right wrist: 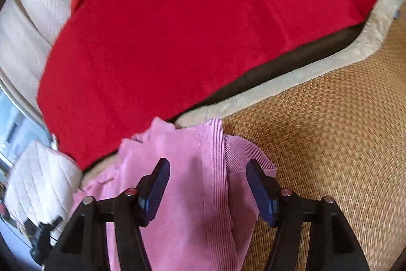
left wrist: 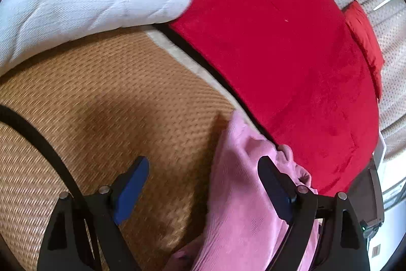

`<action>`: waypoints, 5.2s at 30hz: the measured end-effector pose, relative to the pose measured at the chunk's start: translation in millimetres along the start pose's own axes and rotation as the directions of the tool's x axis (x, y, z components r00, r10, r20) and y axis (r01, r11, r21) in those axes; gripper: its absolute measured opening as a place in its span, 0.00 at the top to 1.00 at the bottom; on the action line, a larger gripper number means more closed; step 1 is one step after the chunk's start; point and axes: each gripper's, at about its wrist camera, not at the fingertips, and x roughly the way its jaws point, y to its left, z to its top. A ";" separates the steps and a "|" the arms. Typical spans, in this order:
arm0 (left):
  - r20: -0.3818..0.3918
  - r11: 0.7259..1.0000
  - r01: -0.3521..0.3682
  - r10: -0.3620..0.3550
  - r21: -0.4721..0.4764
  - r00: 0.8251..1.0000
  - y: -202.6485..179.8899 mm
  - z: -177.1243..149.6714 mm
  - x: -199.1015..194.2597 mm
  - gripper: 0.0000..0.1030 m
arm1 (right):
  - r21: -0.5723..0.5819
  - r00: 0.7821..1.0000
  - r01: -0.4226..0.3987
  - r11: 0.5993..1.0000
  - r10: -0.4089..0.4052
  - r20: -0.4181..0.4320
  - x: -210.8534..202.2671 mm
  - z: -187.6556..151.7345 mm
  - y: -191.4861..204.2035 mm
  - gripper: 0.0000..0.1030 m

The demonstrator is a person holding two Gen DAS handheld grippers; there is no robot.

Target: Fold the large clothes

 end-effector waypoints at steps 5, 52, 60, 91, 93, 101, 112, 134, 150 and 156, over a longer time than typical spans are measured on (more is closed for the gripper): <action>-0.093 0.991 -0.012 0.025 0.131 0.995 -27.2 14.3 40.2 0.15 | 0.012 0.996 0.010 1.000 -0.009 -0.089 31.6 5.4 -6.2 0.51; -0.131 0.974 0.017 0.013 0.226 0.991 -64.3 28.8 83.0 0.75 | 0.036 0.972 -0.231 0.972 0.232 -0.026 14.7 28.8 -26.2 0.27; -0.080 0.950 0.025 0.000 0.312 0.997 -82.6 23.7 77.0 0.90 | -0.042 0.985 -0.136 0.990 0.131 -0.112 45.5 20.6 -13.8 0.57; 0.167 0.888 0.081 -0.174 0.453 0.971 -141.2 26.5 7.4 0.93 | -0.011 0.981 -0.181 0.983 0.180 -0.075 19.6 25.0 -24.1 0.93; 0.171 0.884 0.083 -0.180 0.461 0.969 -141.6 25.6 4.8 0.93 | -0.015 0.985 -0.163 0.987 0.161 -0.067 25.4 29.1 -27.3 0.93; 0.148 0.865 0.085 -0.181 0.495 0.972 -153.5 25.6 19.0 0.93 | 0.029 0.981 -0.195 0.980 0.195 0.021 20.7 44.0 -37.1 0.17; 0.136 0.888 0.075 -0.152 0.454 0.979 -142.2 37.1 35.1 0.93 | -0.230 0.995 -0.069 0.971 0.050 -0.086 58.9 28.8 15.6 0.83; 0.188 0.906 -0.295 0.246 0.304 0.951 -98.4 35.7 51.2 0.42 | 0.064 0.993 -0.033 0.997 0.026 0.112 -11.5 30.5 -48.2 0.23; 0.237 0.694 -0.291 0.175 0.659 0.956 -174.8 -107.9 3.0 0.24 | -0.251 0.999 0.025 0.968 -0.013 0.049 -66.4 -55.8 46.3 0.21; 0.265 0.663 -0.298 0.153 0.687 0.952 -180.1 -128.3 -10.7 0.24 | -0.307 0.999 0.040 0.951 -0.032 0.029 -68.8 -82.2 45.8 0.33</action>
